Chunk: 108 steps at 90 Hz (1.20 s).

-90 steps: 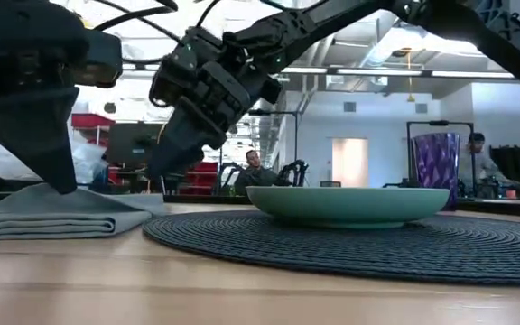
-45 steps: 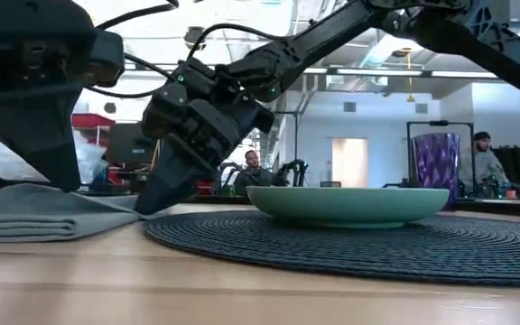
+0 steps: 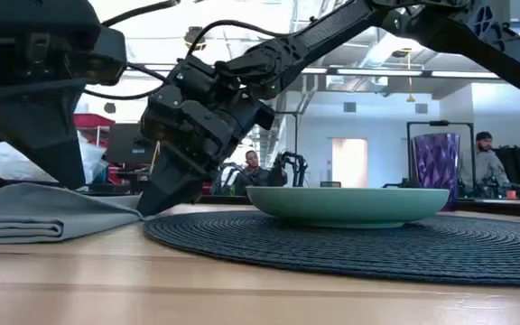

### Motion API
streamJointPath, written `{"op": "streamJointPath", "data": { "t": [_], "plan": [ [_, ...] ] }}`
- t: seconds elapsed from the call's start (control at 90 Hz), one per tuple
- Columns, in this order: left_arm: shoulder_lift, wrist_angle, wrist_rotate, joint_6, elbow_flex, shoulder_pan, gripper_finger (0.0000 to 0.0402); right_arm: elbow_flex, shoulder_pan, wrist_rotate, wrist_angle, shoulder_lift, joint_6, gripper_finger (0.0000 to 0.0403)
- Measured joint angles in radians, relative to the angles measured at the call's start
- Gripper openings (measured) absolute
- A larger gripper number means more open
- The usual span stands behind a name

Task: Set table place
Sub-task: Fold the grey napkin

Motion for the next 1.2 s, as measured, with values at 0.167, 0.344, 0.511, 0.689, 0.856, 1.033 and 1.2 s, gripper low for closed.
{"op": "streamJointPath", "data": {
  "t": [0.167,0.344,0.511,0.689,0.856,1.033,1.2],
  "plan": [
    [0.014,0.008,-0.004,0.000,0.000,0.000,0.0000,-0.003,-0.003,0.024,-0.024,-0.023,-0.001,0.0000],
    [0.062,0.051,-0.004,0.007,0.001,0.000,0.0000,-0.008,-0.007,0.072,-0.033,-0.084,-0.018,0.0000],
    [0.135,0.141,0.035,0.049,0.003,0.008,0.0000,-0.005,-0.019,0.090,-0.039,-0.145,-0.027,0.0000],
    [0.150,0.186,0.038,0.087,0.004,0.015,0.0000,-0.005,-0.028,0.083,-0.120,-0.153,-0.065,0.0001],
    [0.149,0.174,0.040,0.072,0.004,0.010,0.0000,-0.005,-0.046,0.075,-0.290,-0.140,-0.154,0.0014],
    [0.150,0.170,0.042,0.068,0.003,0.010,0.0000,-0.020,-0.061,0.075,-0.286,-0.137,-0.154,0.0057],
    [0.150,0.169,0.042,0.059,0.002,0.010,0.0000,-0.023,-0.056,0.074,-0.244,-0.137,-0.147,0.0088]
  ]
}}
